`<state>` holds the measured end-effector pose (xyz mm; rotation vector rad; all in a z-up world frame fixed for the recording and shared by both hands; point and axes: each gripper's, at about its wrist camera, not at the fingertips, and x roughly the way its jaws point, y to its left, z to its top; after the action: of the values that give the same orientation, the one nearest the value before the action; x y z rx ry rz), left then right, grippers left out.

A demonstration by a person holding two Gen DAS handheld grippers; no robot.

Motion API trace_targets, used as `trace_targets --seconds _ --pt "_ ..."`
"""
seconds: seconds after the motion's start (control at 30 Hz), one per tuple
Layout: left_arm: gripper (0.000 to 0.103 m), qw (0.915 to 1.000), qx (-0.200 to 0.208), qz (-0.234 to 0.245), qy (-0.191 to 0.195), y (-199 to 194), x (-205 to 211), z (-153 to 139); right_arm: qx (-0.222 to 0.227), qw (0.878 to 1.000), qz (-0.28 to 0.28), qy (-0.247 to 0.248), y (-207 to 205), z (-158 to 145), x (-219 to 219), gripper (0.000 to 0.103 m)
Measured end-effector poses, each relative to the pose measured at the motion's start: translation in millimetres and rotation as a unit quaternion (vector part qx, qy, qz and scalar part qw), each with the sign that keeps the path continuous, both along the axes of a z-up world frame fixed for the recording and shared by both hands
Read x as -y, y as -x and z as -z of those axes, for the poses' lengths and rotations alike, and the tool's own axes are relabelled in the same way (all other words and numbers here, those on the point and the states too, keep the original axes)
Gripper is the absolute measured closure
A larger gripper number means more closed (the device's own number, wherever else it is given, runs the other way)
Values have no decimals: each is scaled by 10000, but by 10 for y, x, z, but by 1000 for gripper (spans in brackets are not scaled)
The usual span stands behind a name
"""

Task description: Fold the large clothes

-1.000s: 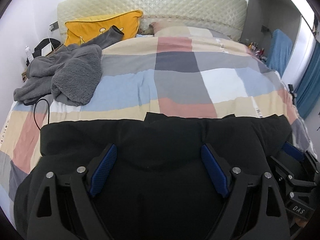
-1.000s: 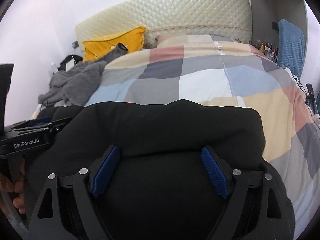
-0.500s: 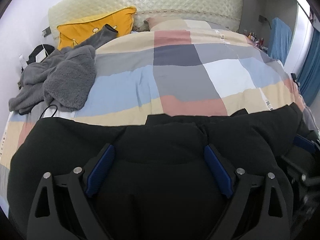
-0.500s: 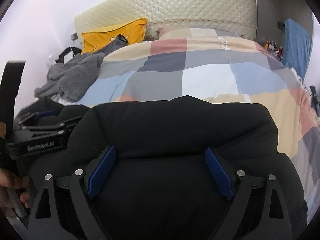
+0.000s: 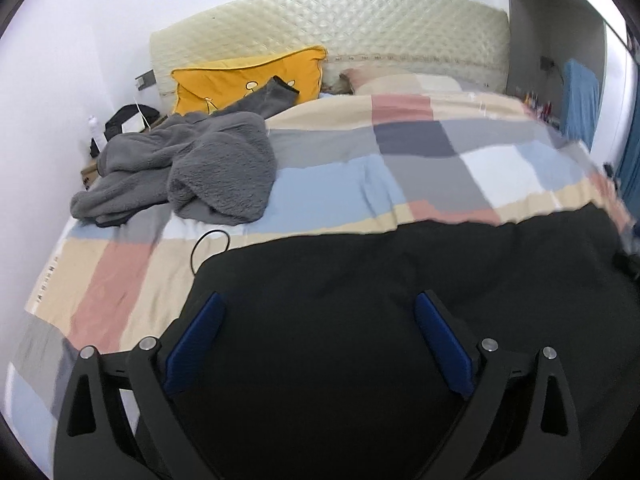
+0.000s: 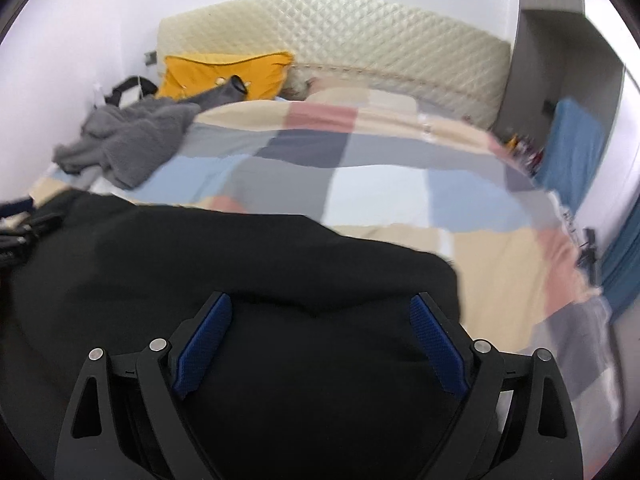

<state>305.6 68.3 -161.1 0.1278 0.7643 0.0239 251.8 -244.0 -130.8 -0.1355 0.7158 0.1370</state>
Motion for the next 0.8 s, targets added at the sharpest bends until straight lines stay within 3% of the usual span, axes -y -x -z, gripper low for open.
trace_targets --seconds 0.23,0.43,0.53,0.63,0.8 --pt "0 9998 -192 25 83 -26 -19 170 -385 9970 240 -632 -148 282 260 1" --pt "0 9968 -260 58 752 -33 -184 205 -334 9982 355 -353 -94 201 189 1" --pt "0 9961 -279 -51 840 -2 -189 149 -183 9989 385 -204 -21 105 161 1" --pt "0 9977 -177 -230 607 50 -126 14 -80 9984 414 -370 37 -16 185 1" --pt "0 9965 294 -424 657 203 18 -438 512 9963 363 -595 151 -556 144 1"
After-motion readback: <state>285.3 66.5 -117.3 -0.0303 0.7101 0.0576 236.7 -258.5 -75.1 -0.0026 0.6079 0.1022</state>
